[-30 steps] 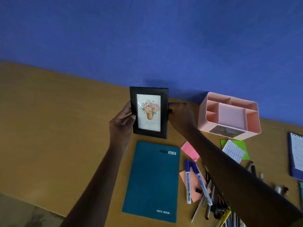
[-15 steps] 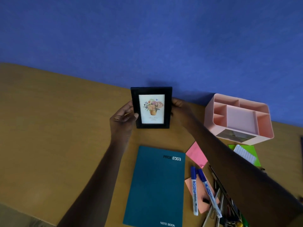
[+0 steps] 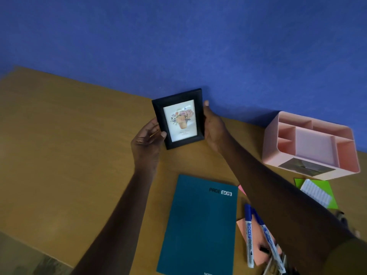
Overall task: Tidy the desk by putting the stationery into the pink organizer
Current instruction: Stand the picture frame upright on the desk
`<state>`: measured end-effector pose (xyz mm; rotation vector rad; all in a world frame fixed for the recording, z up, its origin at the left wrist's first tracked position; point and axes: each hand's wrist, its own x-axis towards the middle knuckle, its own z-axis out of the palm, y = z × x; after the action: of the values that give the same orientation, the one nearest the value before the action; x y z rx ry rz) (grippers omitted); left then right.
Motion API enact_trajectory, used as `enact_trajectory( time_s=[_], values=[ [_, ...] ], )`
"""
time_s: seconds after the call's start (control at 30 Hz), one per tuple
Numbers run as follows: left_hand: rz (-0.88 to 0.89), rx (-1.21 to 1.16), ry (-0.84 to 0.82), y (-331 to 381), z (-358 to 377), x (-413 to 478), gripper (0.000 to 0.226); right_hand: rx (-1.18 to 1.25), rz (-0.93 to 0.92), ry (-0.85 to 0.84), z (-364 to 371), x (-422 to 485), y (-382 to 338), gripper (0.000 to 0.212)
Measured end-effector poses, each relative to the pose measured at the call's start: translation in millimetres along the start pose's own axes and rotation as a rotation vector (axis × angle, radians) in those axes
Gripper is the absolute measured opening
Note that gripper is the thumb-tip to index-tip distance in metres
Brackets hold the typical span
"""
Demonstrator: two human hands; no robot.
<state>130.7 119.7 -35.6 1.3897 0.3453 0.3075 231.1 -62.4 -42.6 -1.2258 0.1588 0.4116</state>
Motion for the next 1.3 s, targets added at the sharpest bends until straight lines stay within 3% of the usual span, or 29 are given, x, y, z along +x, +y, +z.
enact_trajectory(
  time_s=[0.2, 0.37, 0.47, 0.6, 0.73, 0.83, 0.97, 1.07, 1.17, 1.3],
  values=[
    [-0.033, -0.012, -0.014, -5, -2, 0, 0.051, -0.047, -0.007, 0.008, 11, 6, 3, 0.073],
    [-0.044, -0.017, -0.021, -5, -7, 7, 0.051, -0.054, -0.023, 0.012, 17, 4, 4, 0.053],
    [-0.067, 0.019, -0.040, -9, -10, 3, 0.052, -0.066, -0.037, 0.016, 16, 0, 5, 0.055],
    [-0.147, 0.047, 0.038, -18, -17, -6, 0.056, -0.075, -0.070, 0.034, 8, -8, 7, 0.069],
    [-0.194, 0.020, 0.135, -21, -22, -20, 0.059, -0.104, -0.089, 0.073, -4, -24, 10, 0.070],
    [-0.198, 0.009, 0.234, -22, -22, -35, 0.057, -0.133, -0.132, 0.147, -6, -45, 12, 0.086],
    [-0.159, 0.040, 0.334, -16, -13, -69, 0.047, -0.166, -0.213, 0.227, -4, -96, 14, 0.058],
    [-0.151, 0.121, 0.285, -5, -2, -105, 0.039, -0.147, -0.189, 0.193, -13, -148, 15, 0.055],
    [-0.129, 0.357, 0.237, 2, -1, -140, 0.033, -0.112, -0.166, 0.160, -28, -202, 17, 0.040],
    [-0.144, 0.672, 0.150, 0, -18, -191, 0.038, -0.216, -0.074, 0.163, -48, -277, 54, 0.035]
  ],
)
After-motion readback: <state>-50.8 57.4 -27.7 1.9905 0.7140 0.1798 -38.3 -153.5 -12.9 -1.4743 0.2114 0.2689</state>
